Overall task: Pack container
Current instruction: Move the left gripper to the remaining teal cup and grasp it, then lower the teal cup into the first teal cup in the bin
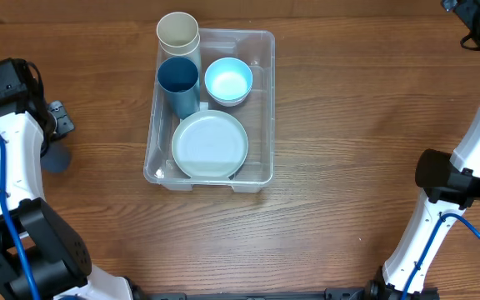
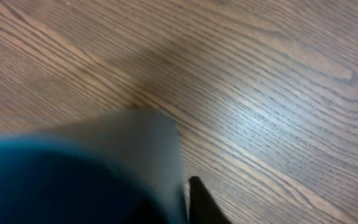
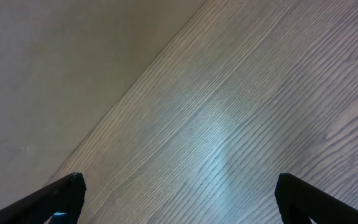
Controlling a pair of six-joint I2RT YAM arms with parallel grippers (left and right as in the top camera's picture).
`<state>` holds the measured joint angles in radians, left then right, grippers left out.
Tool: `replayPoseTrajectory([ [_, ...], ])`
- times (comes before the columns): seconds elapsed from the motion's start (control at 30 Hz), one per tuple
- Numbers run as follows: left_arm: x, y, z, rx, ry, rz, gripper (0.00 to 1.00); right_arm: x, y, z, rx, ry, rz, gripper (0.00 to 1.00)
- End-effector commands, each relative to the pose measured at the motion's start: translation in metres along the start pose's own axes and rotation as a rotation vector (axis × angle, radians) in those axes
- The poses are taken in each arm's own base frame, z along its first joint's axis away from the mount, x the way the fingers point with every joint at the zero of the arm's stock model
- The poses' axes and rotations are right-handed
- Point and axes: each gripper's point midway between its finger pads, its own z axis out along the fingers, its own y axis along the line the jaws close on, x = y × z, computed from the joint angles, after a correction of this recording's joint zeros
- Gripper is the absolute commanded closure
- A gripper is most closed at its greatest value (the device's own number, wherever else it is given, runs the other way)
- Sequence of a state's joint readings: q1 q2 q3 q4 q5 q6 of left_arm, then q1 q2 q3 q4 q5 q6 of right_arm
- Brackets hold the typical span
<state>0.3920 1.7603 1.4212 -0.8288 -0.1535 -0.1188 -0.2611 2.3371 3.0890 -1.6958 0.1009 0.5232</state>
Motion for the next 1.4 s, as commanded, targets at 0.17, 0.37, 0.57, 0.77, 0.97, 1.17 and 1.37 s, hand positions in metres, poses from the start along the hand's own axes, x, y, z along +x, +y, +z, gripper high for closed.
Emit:
replayPoseTrajectory([
  [0.17, 0.009, -0.038, -0.015, 0.232, 0.071, 0.008, 0.96, -0.003, 0.001, -0.006, -0.008, -0.015, -0.003, 0.0],
  [0.37, -0.03, -0.085, -0.12, 0.559, -0.013, 0.101, 0.96, -0.003, 0.001, -0.006, -0.008, -0.015, -0.003, 0.0],
  [0.57, -0.046, -0.111, -0.236, 0.624, -0.244, 0.326, 0.96, -0.003, 0.001, -0.006, -0.008, -0.015, -0.003, 0.0],
  [0.77, -0.037, -0.168, -0.32, 0.662, -0.475, 0.55, 0.96, -0.003, 0.001, -0.006, -0.008, -0.015, -0.003, 0.0],
  [0.97, -0.017, -0.224, -0.326, 0.64, -0.51, 0.687, 0.96, -0.003, 0.001, -0.006, -0.008, -0.015, -0.003, 0.0],
  [1.17, 0.0, -0.247, -0.303, 0.578, -0.444, 0.772, 0.96, -0.003, 0.001, -0.006, -0.008, -0.015, -0.003, 0.0],
  [1.37, 0.021, -0.257, -0.261, 0.543, -0.28, 0.821, 0.96, -0.003, 0.001, -0.006, -0.008, -0.015, -0.003, 0.0],
])
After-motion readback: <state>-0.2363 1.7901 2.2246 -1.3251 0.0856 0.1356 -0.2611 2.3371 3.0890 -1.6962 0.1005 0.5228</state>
